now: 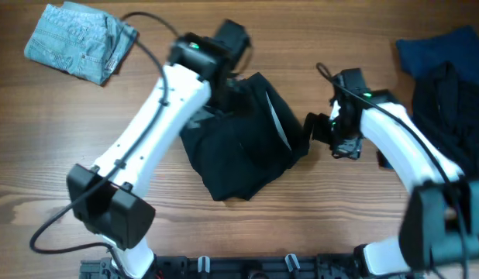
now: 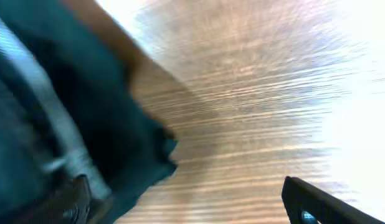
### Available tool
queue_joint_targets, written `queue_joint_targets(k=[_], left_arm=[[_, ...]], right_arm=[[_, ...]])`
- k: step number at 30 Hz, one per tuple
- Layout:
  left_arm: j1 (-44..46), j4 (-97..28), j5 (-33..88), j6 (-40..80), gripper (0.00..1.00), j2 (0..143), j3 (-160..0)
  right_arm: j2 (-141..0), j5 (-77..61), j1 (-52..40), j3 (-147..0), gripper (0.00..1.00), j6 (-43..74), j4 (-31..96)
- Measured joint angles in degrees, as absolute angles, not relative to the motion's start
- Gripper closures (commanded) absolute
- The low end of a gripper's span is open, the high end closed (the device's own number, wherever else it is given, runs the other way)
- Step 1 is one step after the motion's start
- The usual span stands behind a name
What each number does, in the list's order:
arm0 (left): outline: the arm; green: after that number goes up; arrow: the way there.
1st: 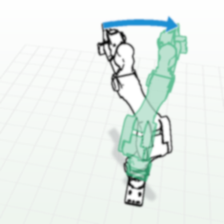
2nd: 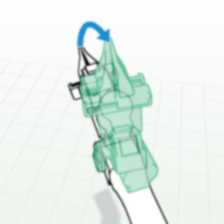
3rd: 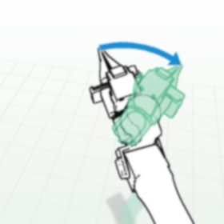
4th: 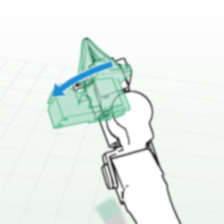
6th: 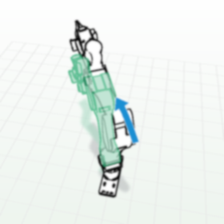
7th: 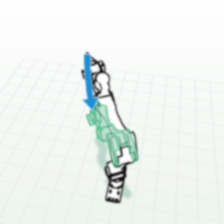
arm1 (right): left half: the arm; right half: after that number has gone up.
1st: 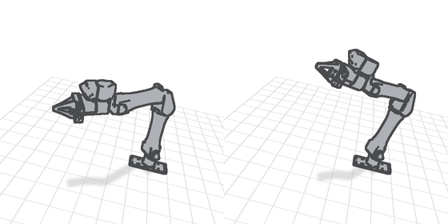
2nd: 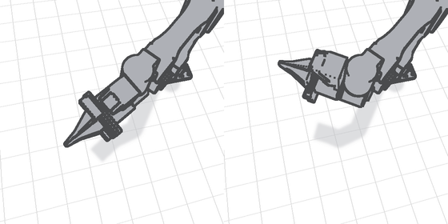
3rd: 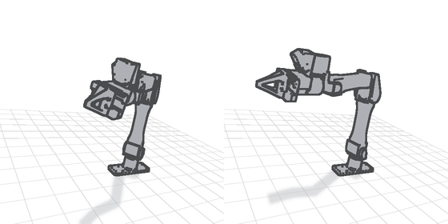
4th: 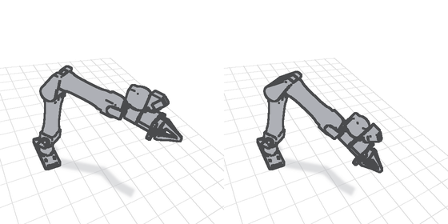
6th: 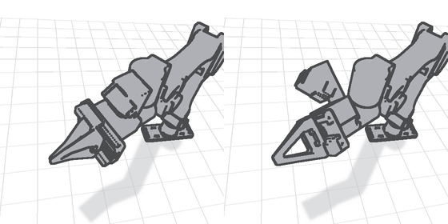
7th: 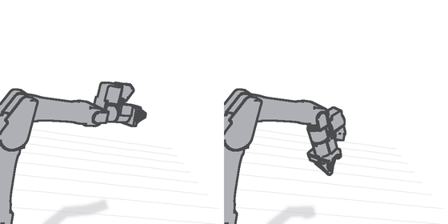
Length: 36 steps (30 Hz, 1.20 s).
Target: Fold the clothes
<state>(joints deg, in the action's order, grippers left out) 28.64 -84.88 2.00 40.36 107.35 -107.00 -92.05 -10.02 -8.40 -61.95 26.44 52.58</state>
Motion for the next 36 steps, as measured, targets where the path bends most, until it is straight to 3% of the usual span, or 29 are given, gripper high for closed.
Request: queue_joint_targets(k=[13, 26, 31, 36], left_arm=[[20.9, -85.2, 1.4, 40.4, 0.0, 102.9, -107.0], [21.8, -85.1, -1.5, 48.9, 0.0, 75.1, -105.6], [21.8, -80.4, -1.5, 50.6, 0.0, 65.6, -92.3], [21.8, -63.2, 3.2, 53.1, 0.0, 55.8, -70.1]], right_arm=[[-59.8, -9.5, -8.4, -62.0, 0.0, 26.2, 63.4], [-60.0, -11.1, -8.4, -62.0, 0.0, 26.7, 65.3], [-61.8, -12.1, -8.4, -62.0, 0.0, 26.7, 65.6], [-62.2, -12.9, -8.4, -62.0, 0.0, 26.7, 66.1]])
